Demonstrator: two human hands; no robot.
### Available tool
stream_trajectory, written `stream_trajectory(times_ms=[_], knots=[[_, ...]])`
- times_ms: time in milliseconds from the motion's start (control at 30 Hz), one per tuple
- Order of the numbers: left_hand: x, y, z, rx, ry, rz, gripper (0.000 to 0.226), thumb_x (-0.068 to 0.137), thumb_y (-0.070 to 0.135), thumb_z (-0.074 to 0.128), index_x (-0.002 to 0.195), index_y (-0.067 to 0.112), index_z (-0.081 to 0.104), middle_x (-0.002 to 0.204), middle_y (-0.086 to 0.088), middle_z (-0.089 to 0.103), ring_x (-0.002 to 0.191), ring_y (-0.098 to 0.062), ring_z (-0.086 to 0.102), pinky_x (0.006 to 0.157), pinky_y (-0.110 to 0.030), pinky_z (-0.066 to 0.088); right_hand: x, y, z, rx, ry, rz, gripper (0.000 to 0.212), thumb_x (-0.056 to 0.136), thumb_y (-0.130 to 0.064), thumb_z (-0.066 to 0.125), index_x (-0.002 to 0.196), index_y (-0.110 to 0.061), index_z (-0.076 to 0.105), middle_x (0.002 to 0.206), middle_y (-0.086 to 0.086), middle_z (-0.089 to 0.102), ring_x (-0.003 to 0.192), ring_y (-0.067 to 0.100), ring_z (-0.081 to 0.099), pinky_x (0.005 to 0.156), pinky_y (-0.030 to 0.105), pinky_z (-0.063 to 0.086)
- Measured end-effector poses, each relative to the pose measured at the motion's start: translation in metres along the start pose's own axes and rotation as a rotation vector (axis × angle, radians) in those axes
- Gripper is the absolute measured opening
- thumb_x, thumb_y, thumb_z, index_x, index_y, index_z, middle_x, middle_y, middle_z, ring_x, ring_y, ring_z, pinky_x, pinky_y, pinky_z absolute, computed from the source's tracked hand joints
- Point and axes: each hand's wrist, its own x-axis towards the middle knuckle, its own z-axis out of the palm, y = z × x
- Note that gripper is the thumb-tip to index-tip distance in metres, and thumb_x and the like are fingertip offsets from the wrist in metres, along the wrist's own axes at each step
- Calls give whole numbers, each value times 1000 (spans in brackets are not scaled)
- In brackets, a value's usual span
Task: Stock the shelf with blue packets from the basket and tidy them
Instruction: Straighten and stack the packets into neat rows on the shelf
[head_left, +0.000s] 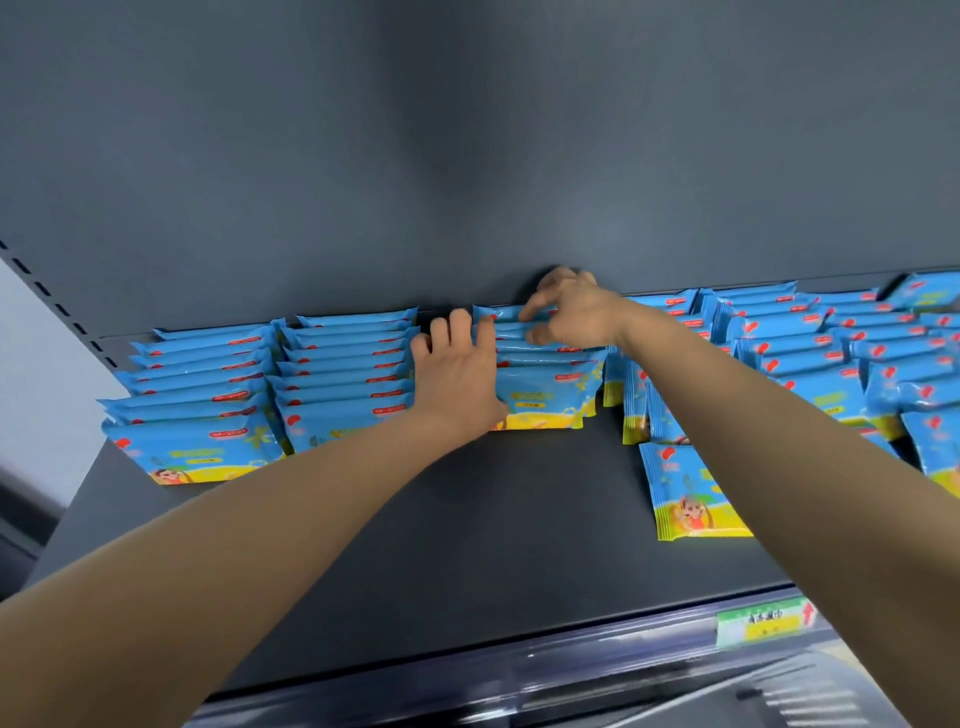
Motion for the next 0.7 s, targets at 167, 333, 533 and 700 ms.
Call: stream_trajectory(times_ms=[167,333,533,700], knots=[[12,-5,1,-22,-213,107,109,64,52,72,145,16,9,151,-12,12,140,-33,8,112,-46,13,1,0,7,56,76,42,44,89,-32,56,129,-15,51,134,15,46,126,30,40,103,32,33],[14,4,-7,101,-159,65,105,62,57,68,142,9,20,130,-12,32,123,-32,28,110,-47,14,4,-8,7,3,74,81,34,91,-13,44,119,0,57,128,21,51,123,31,40,98,29,32],[4,6,-12,191,-126,11,86,65,50,67,130,3,37,124,-13,37,118,-32,33,113,-51,8,1,-13,12,70,40,59,33,90,-10,42,114,-1,62,121,17,58,118,31,44,101,36,35],[-2,2,-15,243,-163,-55,84,69,51,63,129,0,35,126,-15,40,120,-35,32,113,-53,6,5,-19,23,469,118,52,38,88,-5,44,122,-10,58,121,9,60,102,23,58,77,24,49]])
